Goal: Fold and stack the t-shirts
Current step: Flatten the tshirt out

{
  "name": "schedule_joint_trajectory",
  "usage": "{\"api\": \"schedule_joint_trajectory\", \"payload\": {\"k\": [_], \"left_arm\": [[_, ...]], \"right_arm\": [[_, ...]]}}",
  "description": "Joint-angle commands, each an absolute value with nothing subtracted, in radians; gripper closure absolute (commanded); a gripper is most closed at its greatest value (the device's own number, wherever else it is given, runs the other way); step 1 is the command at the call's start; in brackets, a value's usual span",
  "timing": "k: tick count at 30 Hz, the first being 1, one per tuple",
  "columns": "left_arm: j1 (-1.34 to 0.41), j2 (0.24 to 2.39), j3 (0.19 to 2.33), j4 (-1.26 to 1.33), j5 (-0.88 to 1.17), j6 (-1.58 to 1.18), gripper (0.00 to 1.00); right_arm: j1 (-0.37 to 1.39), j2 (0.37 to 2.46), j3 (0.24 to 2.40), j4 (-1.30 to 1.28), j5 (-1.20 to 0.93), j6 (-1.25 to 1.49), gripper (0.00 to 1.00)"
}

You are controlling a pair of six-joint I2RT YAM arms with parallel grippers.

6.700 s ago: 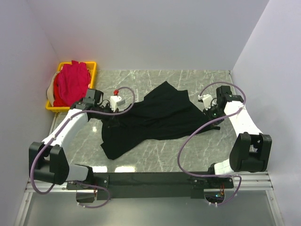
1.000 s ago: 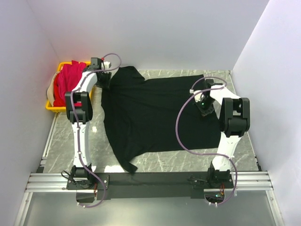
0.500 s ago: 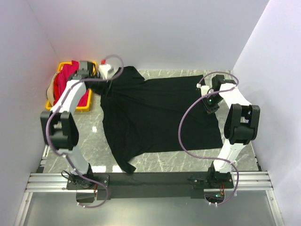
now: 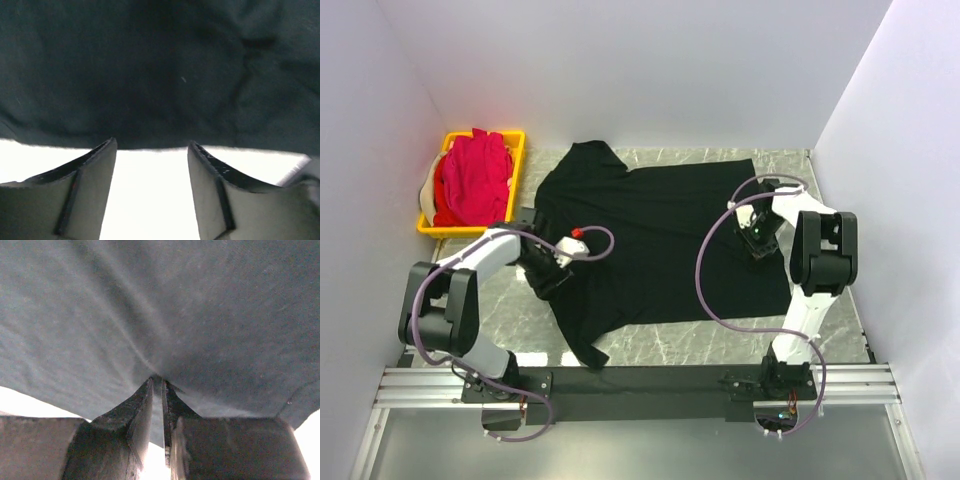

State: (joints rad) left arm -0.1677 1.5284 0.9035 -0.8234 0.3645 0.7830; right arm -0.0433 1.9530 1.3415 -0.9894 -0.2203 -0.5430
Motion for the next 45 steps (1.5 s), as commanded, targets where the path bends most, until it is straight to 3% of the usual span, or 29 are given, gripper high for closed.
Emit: {"api": "schedule_joint_trajectory", "payload": {"k": [1,6,17,19,24,26,32,38,41,45], "left_arm": [[-0.213,1.535,0.870,-0.646,0.252,0.782,0.38],[-0.213,1.594,0.845,-0.696,0.183,0.866,0.58],[-0.186,1.448,0.847,-1.081,0.228,1.028,0.68],[-0.164,1.445,0.923,-1.098,0.251,1.014,0.67],[-0.147,1.431,1.066,-1.151,0.409,0.999,0.38],[-0.176,1.413,1.025,-1.115,0.413,0.989,0.32],[-0.268,1.394,0.852,-0.881,0.347,0.931,0.31],[-0.296,1.445,0.782,-0.683,0.213,0.882,0.44],[-0.293,1.515,0.799,-0.626,0.164,0.867,0.67],[-0.246,1.633,0.856,-0.574,0.095,0.902,0.88]], "right_arm": [[-0.035,1.980,1.316,-0.953,-0.161,-0.535,0.80],[-0.018,1.964,1.260,-0.951,-0.118,-0.548,0.81],[-0.005,1.789,1.127,-1.040,-0.074,-0.634,0.82],[-0.008,1.757,1.173,-1.029,-0.077,-0.618,0.82],[-0.028,1.710,1.269,-1.088,-0.207,-0.626,0.80],[-0.005,1.721,1.267,-1.111,-0.213,-0.630,0.79],[0.025,1.804,1.201,-1.057,-0.213,-0.612,0.78],[0.031,1.940,1.241,-0.953,-0.106,-0.533,0.80],[0.032,2.008,1.301,-0.910,-0.013,-0.494,0.83],[0.035,2.069,1.411,-0.859,0.110,-0.465,0.89]]}}
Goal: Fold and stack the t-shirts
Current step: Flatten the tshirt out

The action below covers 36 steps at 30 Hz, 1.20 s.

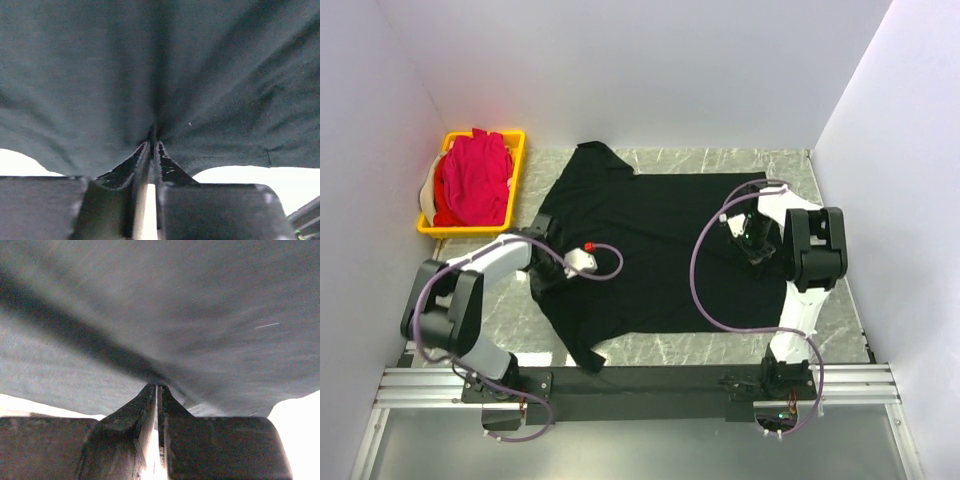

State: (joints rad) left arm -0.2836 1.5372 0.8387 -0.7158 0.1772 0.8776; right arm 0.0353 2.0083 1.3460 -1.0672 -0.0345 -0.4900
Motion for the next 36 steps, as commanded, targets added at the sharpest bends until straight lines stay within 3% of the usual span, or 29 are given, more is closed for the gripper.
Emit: {"api": "schedule_joint_trajectory", "payload": {"k": [1,6,9,10,11,12,13,15,16,17,18,21,24,29,36], "left_arm": [[-0.224,1.656,0.909,-0.565,0.095,0.905,0.92],[-0.120,1.845,1.181,-0.586,0.155,0.865,0.96],[-0.117,1.881,1.299,-0.558,0.175,0.835,0.92],[-0.115,1.887,1.322,-0.607,0.201,0.831,0.87],[-0.109,1.881,1.347,-0.647,0.250,0.842,0.74],[-0.086,1.865,1.380,-0.699,0.308,0.854,0.68],[-0.072,1.812,1.387,-0.760,0.425,0.862,0.64],[-0.054,1.741,1.362,-0.814,0.509,0.900,0.44],[-0.054,1.699,1.339,-0.825,0.541,0.914,0.39],[-0.063,1.605,1.313,-0.834,0.602,0.942,0.27],[-0.077,1.556,1.254,-0.824,0.624,0.943,0.23],[-0.215,1.399,1.142,-0.778,0.586,0.968,0.22],[-0.409,1.306,1.050,-0.683,0.496,0.939,0.22],[-0.627,1.382,1.025,-0.663,0.358,0.911,0.24],[-0.845,1.506,0.997,-0.606,0.140,0.893,0.25]], "right_arm": [[0.038,2.098,1.436,-0.844,0.150,-0.460,0.90],[0.044,2.245,1.706,-0.870,0.201,-0.446,0.90],[0.051,2.290,1.833,-0.839,0.273,-0.433,0.91],[0.051,2.295,1.867,-0.856,0.273,-0.431,0.90],[0.051,2.299,1.899,-0.882,0.241,-0.430,0.88],[0.051,2.280,1.939,-0.923,0.224,-0.430,0.87],[0.051,2.257,1.936,-0.936,0.201,-0.431,0.82],[0.049,2.142,1.873,-0.951,0.110,-0.443,0.74],[0.049,2.102,1.847,-0.954,0.083,-0.442,0.64],[0.048,2.065,1.823,-0.959,0.049,-0.445,0.61],[0.049,2.012,1.789,-0.983,0.017,-0.443,0.57],[0.041,1.948,1.718,-1.017,-0.027,-0.442,0.53],[0.028,1.953,1.668,-1.063,-0.124,-0.440,0.56],[0.006,2.028,1.640,-1.118,-0.300,-0.410,0.63],[0.006,2.094,1.589,-1.101,-0.279,-0.384,0.66]]}}
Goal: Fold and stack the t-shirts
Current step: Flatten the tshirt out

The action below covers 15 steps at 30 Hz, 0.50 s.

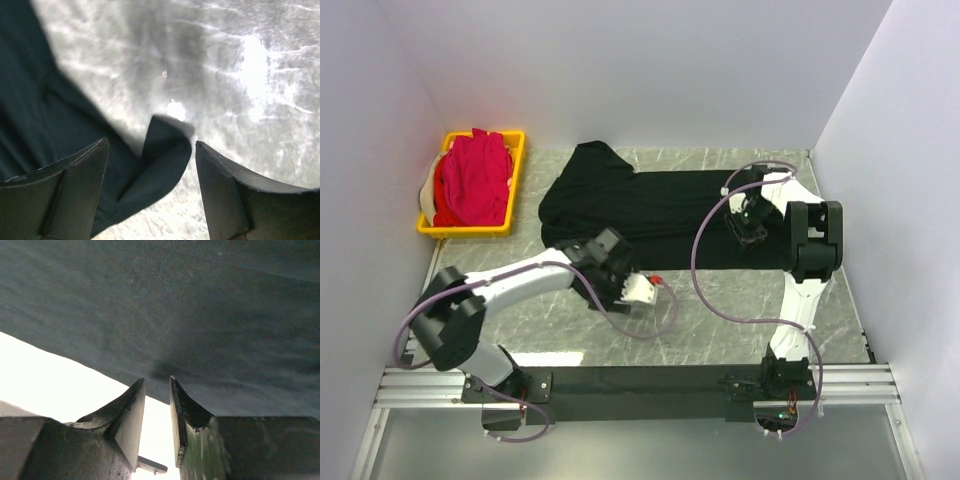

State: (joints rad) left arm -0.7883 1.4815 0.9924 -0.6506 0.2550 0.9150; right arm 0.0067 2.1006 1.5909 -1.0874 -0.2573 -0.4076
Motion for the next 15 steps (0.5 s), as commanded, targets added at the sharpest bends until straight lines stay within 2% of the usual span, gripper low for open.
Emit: {"api": "schedule_joint_trajectory", "payload": {"k": [1,7,10,13,14,15], "left_arm": [[-0.857,1.525,0.999,-0.607,0.108,0.890,0.25],[-0.905,1.655,0.996,-0.578,0.019,0.858,0.25],[-0.908,1.707,1.008,-0.561,0.003,0.841,0.28],[-0.908,1.746,1.020,-0.561,-0.041,0.825,0.42],[-0.907,1.743,1.031,-0.563,-0.020,0.822,0.61],[-0.907,1.733,1.038,-0.572,-0.008,0.825,0.72]], "right_arm": [[0.005,2.097,1.588,-1.097,-0.276,-0.383,0.66],[0.006,2.112,1.594,-1.097,-0.247,-0.383,0.66],[0.006,2.120,1.600,-1.097,-0.232,-0.380,0.66],[0.005,2.128,1.609,-1.098,-0.218,-0.380,0.66],[0.006,2.129,1.615,-1.098,-0.213,-0.379,0.67],[0.006,2.131,1.618,-1.098,-0.210,-0.379,0.67]]}}
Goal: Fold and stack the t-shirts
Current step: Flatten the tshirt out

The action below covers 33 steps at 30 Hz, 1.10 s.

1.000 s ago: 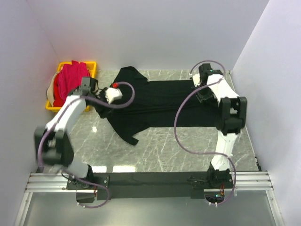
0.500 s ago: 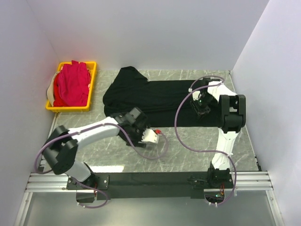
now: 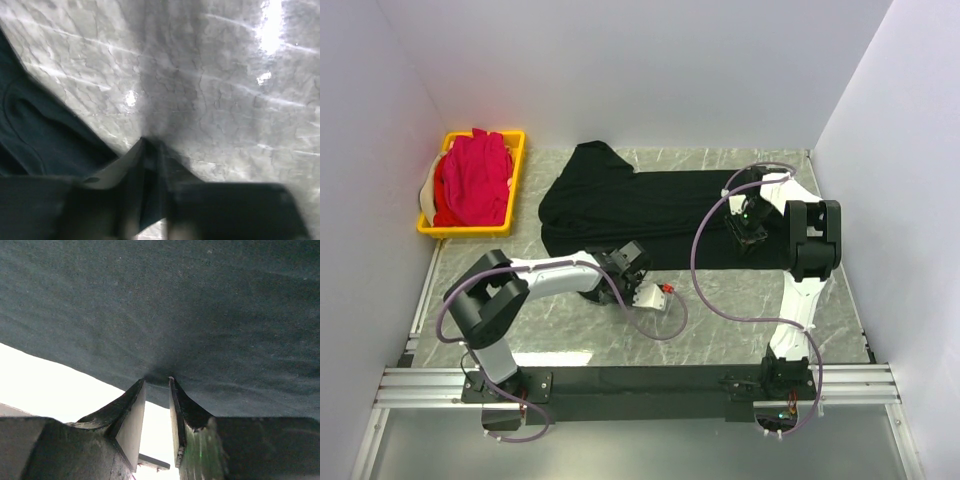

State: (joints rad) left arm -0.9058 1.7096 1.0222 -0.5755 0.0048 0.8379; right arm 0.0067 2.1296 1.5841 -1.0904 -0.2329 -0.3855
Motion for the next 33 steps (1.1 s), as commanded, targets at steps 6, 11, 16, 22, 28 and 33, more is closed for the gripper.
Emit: {"api": "schedule_joint_trajectory", "payload": {"k": [6,11,16,22,28,33], "left_arm": [[-0.856,1.429,1.071,-0.733,0.222,0.880,0.99],[-0.666,1.158,1.091,-0.978,0.494,1.026,1.00],[-0.513,1.057,0.913,-1.129,0.505,1.300,1.00],[-0.388,1.014,0.752,-1.183,0.500,1.531,0.53],[-0.388,1.007,0.845,-1.181,0.633,1.468,0.43],[-0.527,1.193,0.971,-0.998,0.645,1.108,0.61]], "right_arm": [[0.006,2.134,1.629,-1.098,-0.160,-0.388,0.68],[-0.043,2.129,1.644,-1.109,-0.156,-0.402,0.68],[-0.049,2.125,1.644,-1.108,-0.152,-0.413,0.68],[-0.051,2.123,1.647,-1.118,-0.155,-0.426,0.68],[-0.051,2.105,1.660,-1.131,-0.163,-0.433,0.68],[-0.049,2.083,1.664,-1.141,-0.179,-0.434,0.69]]}}
